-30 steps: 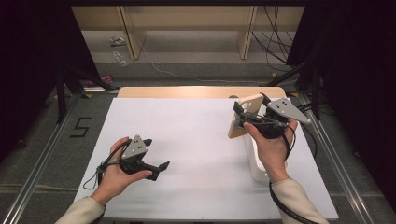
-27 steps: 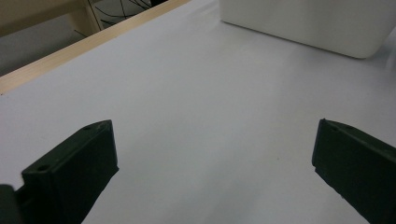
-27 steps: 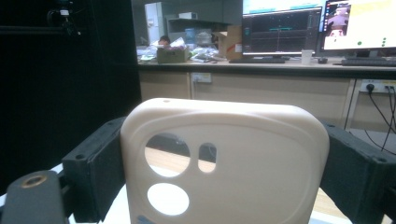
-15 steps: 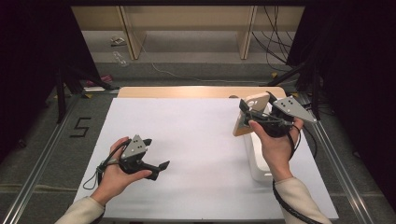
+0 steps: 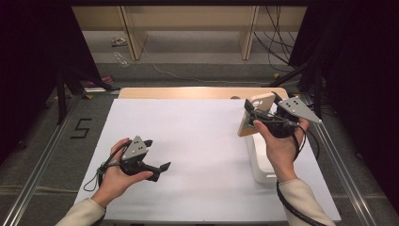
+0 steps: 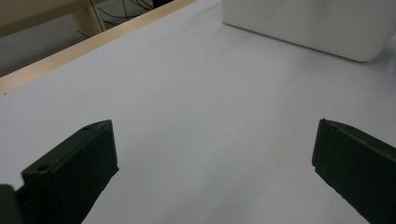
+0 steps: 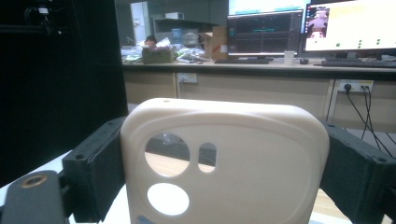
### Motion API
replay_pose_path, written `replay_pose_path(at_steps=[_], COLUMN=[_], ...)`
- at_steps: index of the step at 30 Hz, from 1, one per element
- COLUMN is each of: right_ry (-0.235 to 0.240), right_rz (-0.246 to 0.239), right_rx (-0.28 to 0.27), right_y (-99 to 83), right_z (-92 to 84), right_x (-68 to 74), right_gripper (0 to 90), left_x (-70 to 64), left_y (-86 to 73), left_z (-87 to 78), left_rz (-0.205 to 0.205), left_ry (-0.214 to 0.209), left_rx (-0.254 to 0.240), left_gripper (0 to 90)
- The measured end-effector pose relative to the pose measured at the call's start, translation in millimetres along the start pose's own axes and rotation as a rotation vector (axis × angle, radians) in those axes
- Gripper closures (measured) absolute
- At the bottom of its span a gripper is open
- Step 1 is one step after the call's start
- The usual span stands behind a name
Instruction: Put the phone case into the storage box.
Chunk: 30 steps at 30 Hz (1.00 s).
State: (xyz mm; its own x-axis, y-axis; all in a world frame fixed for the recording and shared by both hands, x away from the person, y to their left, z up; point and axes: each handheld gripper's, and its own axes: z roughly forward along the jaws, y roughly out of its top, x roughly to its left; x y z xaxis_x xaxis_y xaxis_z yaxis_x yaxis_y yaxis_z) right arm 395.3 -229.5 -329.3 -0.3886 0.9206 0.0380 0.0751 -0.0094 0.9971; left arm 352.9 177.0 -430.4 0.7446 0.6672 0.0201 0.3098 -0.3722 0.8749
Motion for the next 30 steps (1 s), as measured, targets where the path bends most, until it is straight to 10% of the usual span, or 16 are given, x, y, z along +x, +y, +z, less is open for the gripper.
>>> replay_pose_path(at_steps=[30], right_ry=[-0.046], right_rz=[-0.001], right_rx=[-0.005], right_y=[1.9], right_z=[-3.2], right_x=[-11.3], right_gripper=[12.0], left_x=[0.6], left_y=[-0.1], left_z=[0.0], left_rz=[-0.003], left_ry=[0.001], left_rx=[-0.003], left_gripper=[0.0])
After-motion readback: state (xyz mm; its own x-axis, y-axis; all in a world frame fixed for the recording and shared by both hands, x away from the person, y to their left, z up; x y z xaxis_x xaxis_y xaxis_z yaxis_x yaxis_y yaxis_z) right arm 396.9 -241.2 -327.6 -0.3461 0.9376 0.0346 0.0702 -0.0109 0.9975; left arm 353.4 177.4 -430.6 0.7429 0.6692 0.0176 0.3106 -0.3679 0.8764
